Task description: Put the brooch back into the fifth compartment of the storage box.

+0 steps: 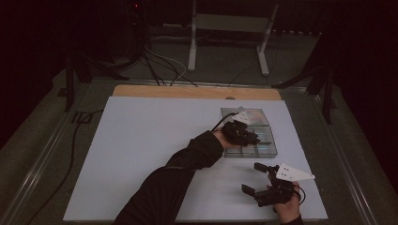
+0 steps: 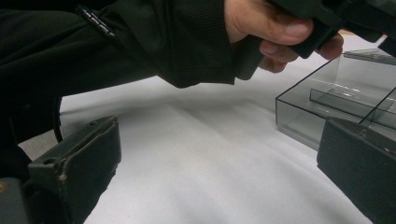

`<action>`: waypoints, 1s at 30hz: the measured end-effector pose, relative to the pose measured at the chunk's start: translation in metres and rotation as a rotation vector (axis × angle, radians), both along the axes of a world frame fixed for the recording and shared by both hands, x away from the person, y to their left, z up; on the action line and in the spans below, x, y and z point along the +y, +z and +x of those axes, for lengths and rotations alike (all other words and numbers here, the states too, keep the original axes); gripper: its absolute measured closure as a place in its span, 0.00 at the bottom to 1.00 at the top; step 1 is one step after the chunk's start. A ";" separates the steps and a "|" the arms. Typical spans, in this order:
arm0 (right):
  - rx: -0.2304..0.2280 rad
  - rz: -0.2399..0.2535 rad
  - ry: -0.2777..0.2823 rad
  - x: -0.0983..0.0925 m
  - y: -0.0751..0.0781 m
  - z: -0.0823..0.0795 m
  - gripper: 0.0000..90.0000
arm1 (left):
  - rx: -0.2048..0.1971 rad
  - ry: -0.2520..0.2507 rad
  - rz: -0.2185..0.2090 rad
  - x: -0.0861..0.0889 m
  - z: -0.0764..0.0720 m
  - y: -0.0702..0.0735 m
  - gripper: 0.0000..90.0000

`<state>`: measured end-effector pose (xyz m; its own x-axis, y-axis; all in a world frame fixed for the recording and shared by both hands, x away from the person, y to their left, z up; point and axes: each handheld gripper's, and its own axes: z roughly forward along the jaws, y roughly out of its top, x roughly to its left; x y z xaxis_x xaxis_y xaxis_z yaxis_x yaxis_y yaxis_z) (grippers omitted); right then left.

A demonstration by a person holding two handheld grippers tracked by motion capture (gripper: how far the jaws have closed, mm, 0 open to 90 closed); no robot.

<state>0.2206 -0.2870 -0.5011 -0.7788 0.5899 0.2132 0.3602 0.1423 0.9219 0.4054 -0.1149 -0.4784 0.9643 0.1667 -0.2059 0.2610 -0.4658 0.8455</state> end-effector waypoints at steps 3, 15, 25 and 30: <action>-0.001 -0.004 0.002 0.000 0.000 0.000 0.00 | 0.008 0.010 0.006 0.000 -0.002 0.003 0.52; 0.001 -0.005 0.001 0.000 -0.001 0.000 0.00 | 0.014 0.033 0.022 0.009 -0.007 0.011 0.13; 0.004 -0.008 -0.002 0.000 -0.002 0.001 0.00 | 0.029 0.016 -0.005 0.035 -0.004 0.016 0.01; 0.008 -0.011 0.000 0.001 -0.002 0.001 0.00 | 0.018 0.019 -0.016 0.046 -0.004 0.018 0.01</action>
<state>0.2219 -0.2861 -0.5030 -0.7771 0.5923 0.2130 0.3674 0.1520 0.9176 0.4009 -0.0684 -0.4599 0.9570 0.1819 -0.2260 0.2852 -0.4467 0.8480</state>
